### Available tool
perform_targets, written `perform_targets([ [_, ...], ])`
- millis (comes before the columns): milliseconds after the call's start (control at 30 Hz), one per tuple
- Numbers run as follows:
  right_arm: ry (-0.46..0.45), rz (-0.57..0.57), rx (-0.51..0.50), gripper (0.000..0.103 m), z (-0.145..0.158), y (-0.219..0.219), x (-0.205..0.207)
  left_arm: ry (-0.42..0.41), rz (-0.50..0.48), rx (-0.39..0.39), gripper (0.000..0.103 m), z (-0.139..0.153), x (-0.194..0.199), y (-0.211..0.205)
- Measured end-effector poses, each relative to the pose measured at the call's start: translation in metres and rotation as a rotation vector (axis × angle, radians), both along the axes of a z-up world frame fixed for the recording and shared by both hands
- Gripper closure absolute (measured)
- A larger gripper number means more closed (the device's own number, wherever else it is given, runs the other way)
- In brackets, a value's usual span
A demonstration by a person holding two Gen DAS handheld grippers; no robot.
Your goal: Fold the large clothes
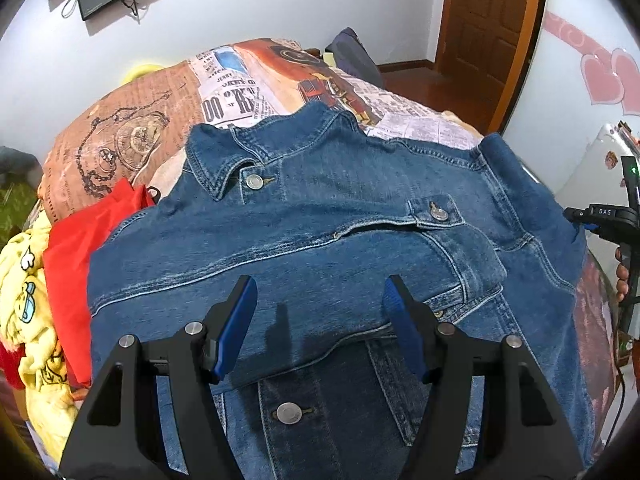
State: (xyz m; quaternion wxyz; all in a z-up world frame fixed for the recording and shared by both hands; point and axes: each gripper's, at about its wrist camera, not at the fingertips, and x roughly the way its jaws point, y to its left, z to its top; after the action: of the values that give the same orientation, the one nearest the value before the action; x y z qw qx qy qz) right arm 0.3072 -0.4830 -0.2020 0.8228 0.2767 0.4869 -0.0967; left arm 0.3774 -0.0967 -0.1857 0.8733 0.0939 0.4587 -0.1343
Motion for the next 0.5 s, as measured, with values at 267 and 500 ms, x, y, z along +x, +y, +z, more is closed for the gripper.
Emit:
perform_targets([
  [267,-0.178,0.102,-0.157,0.088,0.076,0.037,0.0,-0.022,0.015,-0.026,0.038,0.009,-0.007,0.012],
  [500,-0.348,0.228,-0.164,0.089,0.147,0.086,0.011,-0.054,0.03,-0.049,0.038,0.022,-0.017,0.026],
])
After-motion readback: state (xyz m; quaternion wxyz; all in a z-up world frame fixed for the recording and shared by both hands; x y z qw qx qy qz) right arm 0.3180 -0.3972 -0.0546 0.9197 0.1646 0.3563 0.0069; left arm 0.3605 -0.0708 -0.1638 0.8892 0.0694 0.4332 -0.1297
